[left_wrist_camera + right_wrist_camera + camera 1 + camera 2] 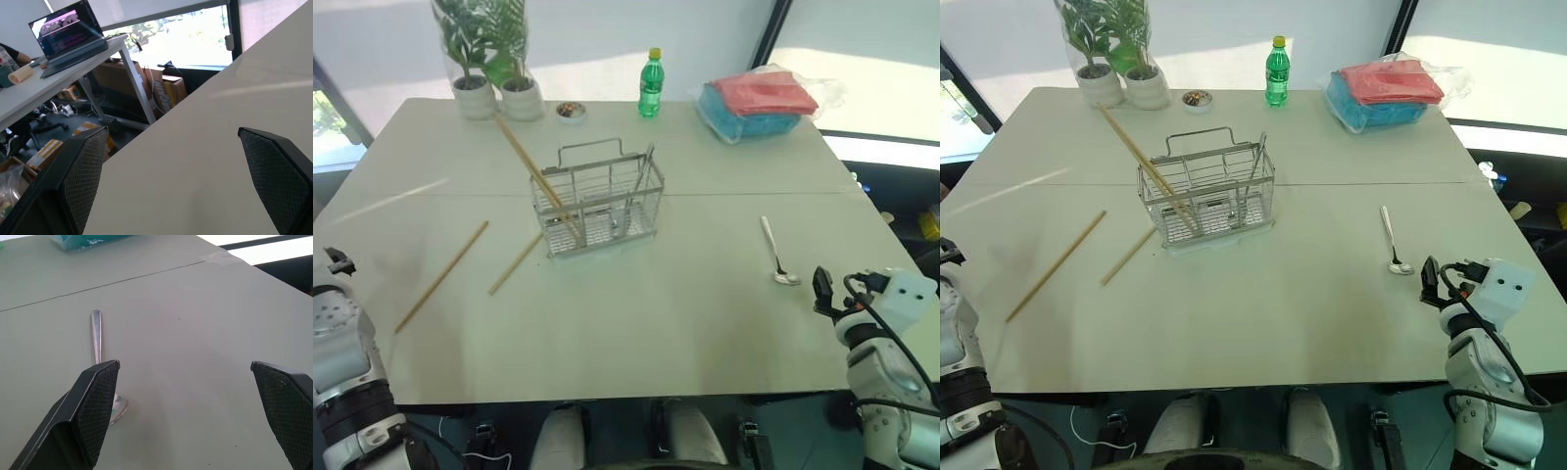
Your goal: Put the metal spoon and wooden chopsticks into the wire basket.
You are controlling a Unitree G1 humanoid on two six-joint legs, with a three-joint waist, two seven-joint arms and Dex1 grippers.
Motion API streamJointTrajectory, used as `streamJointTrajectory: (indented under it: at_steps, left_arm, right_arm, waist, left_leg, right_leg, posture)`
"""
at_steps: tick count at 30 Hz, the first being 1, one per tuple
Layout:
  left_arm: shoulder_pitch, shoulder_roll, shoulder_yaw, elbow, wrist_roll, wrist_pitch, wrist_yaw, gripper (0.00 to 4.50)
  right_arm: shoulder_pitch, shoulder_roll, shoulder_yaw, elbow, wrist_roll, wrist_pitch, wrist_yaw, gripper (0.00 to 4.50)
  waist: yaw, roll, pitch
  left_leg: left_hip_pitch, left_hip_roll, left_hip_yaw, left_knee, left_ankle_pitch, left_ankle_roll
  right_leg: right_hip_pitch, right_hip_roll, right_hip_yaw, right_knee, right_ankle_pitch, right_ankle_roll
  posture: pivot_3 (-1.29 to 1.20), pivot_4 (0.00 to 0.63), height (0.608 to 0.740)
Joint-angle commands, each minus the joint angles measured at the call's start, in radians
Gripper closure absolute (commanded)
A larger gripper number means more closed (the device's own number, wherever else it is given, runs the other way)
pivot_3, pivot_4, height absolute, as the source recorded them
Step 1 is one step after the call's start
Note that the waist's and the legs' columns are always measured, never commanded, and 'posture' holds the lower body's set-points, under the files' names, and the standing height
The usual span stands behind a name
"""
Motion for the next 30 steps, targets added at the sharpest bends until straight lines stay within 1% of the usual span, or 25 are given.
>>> streamJointTrajectory:
  at_steps: [1,13,16,19,21,25,28,30]
  left_arm:
    - [-0.007,0.03,0.013,-0.042,0.005,-0.016,0.0,0.0]
    - [-0.014,0.022,0.006,-0.05,0.005,-0.009,0.005,0.0]
    - [-0.02,0.017,0.004,-0.061,-0.006,-0.003,-0.002,0.0]
    - [-0.031,0.023,0.008,-0.066,-0.058,0.016,-0.064,0.0]
    - [-0.056,0.046,-0.003,-0.071,-0.128,0.043,-0.163,0.0]
    - [-0.113,0.12,-0.061,-0.145,-0.342,0.159,-0.464,0.0]
    - [-0.116,0.218,-0.143,-0.259,-0.504,0.278,-0.71,0.0]
    - [-0.089,0.292,-0.203,-0.342,-0.573,0.316,-0.855,0.0]
  right_arm:
    - [-0.006,-0.015,-0.025,-0.048,0.007,-0.003,0.004,0.07]
    - [0.014,-0.02,-0.023,0.016,-0.021,-0.07,0.063,0.07]
    - [-0.021,-0.079,-0.026,0.07,-0.046,-0.094,0.104,0.07]
    - [-0.061,-0.151,-0.021,0.101,-0.069,-0.081,0.127,0.07]
    - [-0.086,-0.218,0.013,0.116,-0.101,-0.072,0.163,0.07]
    - [-0.2,-0.338,0.072,0.169,-0.105,-0.022,0.249,0.07]
    - [-0.309,-0.409,0.139,0.233,-0.102,0.047,0.317,0.07]
    - [-0.386,-0.432,0.182,0.286,-0.095,0.106,0.348,0.07]
  waist:
    - [0.0,0.0,0.0]
    - [0.0,0.0,0.0]
    - [-0.001,0.0,0.0]
    - [-0.001,0.0,0.0]
    - [0.0,0.0,0.0]
    - [-0.002,0.0,0.001]
    - [-0.002,0.0,0.001]
    - [-0.007,0.001,0.002]
  left_leg:
    - [0.0,0.0,0.0,0.0,0.0,0.0]
    - [0.0,-0.001,0.0,0.0,0.0,0.0]
    - [0.0,-0.001,0.0,0.0,0.0,0.0]
    - [0.0,-0.001,0.001,0.001,0.0,0.0]
    - [0.0,-0.002,0.0,0.001,0.0,0.0]
    - [0.0,-0.001,0.0,0.001,0.0,0.0]
    - [0.0,-0.002,0.0,0.001,0.0,0.0]
    - [0.0,-0.002,0.001,0.001,0.0,0.0]
  right_leg:
    - [0.0,0.0,0.0,0.0,0.0,0.0]
    - [0.0,0.0,0.0,0.0,0.0,0.0]
    - [0.0,0.0,0.0,0.0,0.0,0.0]
    - [0.0,0.0,0.0,0.0,0.0,0.0]
    - [0.0,0.0,0.0,0.0,0.0,0.0]
    - [0.0,0.002,-0.001,0.0,0.0,0.0]
    - [0.0,0.002,0.0,0.0,0.0,0.0]
    - [0.0,0.002,0.0,-0.001,0.0,0.0]
  posture:
    - [0.0,0.15,0.723]
    - [0.0,0.15,0.723]
    - [0.0,0.15,0.723]
    - [0.0,0.15,0.723]
    - [0.0,0.15,0.723]
    - [0.0,0.15,0.723]
    - [0.0,0.15,0.723]
    - [0.0,0.15,0.723]
